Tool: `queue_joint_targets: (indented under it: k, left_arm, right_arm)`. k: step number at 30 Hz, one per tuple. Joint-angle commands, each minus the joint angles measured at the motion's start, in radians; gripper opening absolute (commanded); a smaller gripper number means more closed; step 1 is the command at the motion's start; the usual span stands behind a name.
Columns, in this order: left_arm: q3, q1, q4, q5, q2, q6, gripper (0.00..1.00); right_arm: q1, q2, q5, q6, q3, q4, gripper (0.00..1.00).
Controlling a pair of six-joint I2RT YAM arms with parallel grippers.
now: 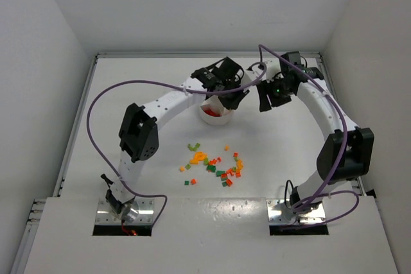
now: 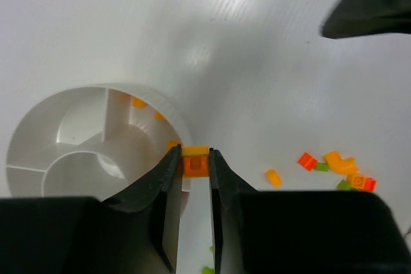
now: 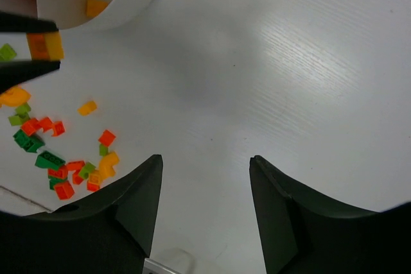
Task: Sort the legos into containers by color
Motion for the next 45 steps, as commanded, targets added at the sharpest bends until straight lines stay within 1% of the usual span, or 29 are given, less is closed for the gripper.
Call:
queue_joint_targets:
  k: [1, 5, 13, 14, 17, 18, 20, 21, 22, 23, 26, 29, 31, 35, 36, 38, 39, 41, 42, 43, 45]
  left_arm:
    - [0.058, 0.035, -0.034, -0.059, 0.029, -0.015, 0.01]
    - [0.079, 0.053, -0.034, -0.079, 0.051, -0.006, 0.01]
    - [0.069, 0.062, -0.034, -0.079, 0.062, 0.012, 0.06]
    - [0.059, 0.062, -0.034, -0.079, 0.062, 0.012, 0.08]
    - [0.059, 0.072, -0.034, -0.070, 0.062, 0.012, 0.17]
    - [0.059, 0.072, -0.034, -0.070, 0.062, 0.012, 0.26]
    - [0.059, 0.081, -0.034, -0.057, 0.062, 0.012, 0.34]
    - [0.059, 0.081, -0.034, -0.047, 0.062, 0.012, 0.38]
    - [0.069, 0.081, -0.034, -0.047, 0.062, 0.012, 0.46]
    - [0.069, 0.090, -0.034, -0.047, 0.062, 0.012, 0.48]
    - [0.081, 0.090, -0.034, -0.025, 0.052, 0.003, 0.50]
    - [0.099, 0.090, -0.034, 0.010, 0.042, -0.007, 0.50]
    - [0.119, 0.101, -0.034, 0.033, 0.007, -0.018, 0.50]
    - [0.162, 0.136, -0.016, 0.079, -0.064, -0.079, 0.50]
    - [0.162, 0.136, -0.016, 0.079, -0.079, -0.080, 0.48]
    - [0.174, 0.148, -0.016, 0.088, -0.134, -0.105, 0.41]
    - [0.162, 0.162, -0.016, 0.088, -0.155, -0.106, 0.40]
    - [0.106, 0.197, -0.005, 0.079, -0.201, -0.132, 0.40]
    - [0.074, 0.237, 0.016, 0.079, -0.228, -0.162, 0.40]
    - [-0.003, 0.263, 0.029, 0.079, -0.286, -0.179, 0.41]
    - [-0.080, 0.320, 0.049, 0.107, -0.337, -0.211, 0.49]
  right_arm:
    - [-0.002, -0.012, -0.050, -0.011, 0.035, 0.003, 0.58]
    - [-0.002, -0.003, -0.060, -0.002, 0.035, 0.003, 0.58]
    - [-0.002, 0.015, -0.060, 0.017, 0.053, 0.003, 0.58]
    - [-0.011, 0.015, -0.060, 0.017, 0.053, 0.003, 0.58]
    - [-0.011, 0.015, -0.069, 0.017, 0.053, 0.003, 0.58]
    - [-0.011, 0.015, -0.069, 0.017, 0.053, 0.003, 0.53]
    - [-0.011, 0.015, -0.069, 0.017, 0.053, 0.003, 0.50]
    - [-0.011, 0.015, -0.069, 0.017, 0.041, 0.003, 0.50]
    - [-0.011, 0.006, -0.069, 0.017, 0.041, 0.003, 0.48]
    - [-0.011, -0.003, -0.069, 0.006, 0.027, 0.003, 0.48]
    - [-0.020, -0.025, -0.069, 0.006, -0.008, 0.012, 0.48]
    - [-0.020, -0.037, -0.037, -0.005, -0.039, 0.022, 0.48]
    - [-0.029, -0.048, -0.037, -0.014, -0.050, 0.022, 0.44]
    - [-0.029, -0.058, -0.070, -0.034, -0.059, 0.022, 0.41]
    - [-0.017, -0.058, -0.070, -0.034, -0.059, 0.022, 0.39]
    - [0.006, -0.058, -0.112, -0.063, -0.059, 0.022, 0.37]
    - [0.006, -0.058, -0.127, -0.063, -0.048, 0.022, 0.37]
    - [0.049, -0.046, -0.136, -0.092, -0.039, 0.013, 0.37]
    - [0.067, -0.037, -0.136, -0.103, -0.039, 0.013, 0.37]
    - [0.108, -0.037, -0.145, -0.103, -0.048, 0.013, 0.37]
    - [0.158, -0.028, -0.146, -0.130, -0.060, 0.013, 0.37]
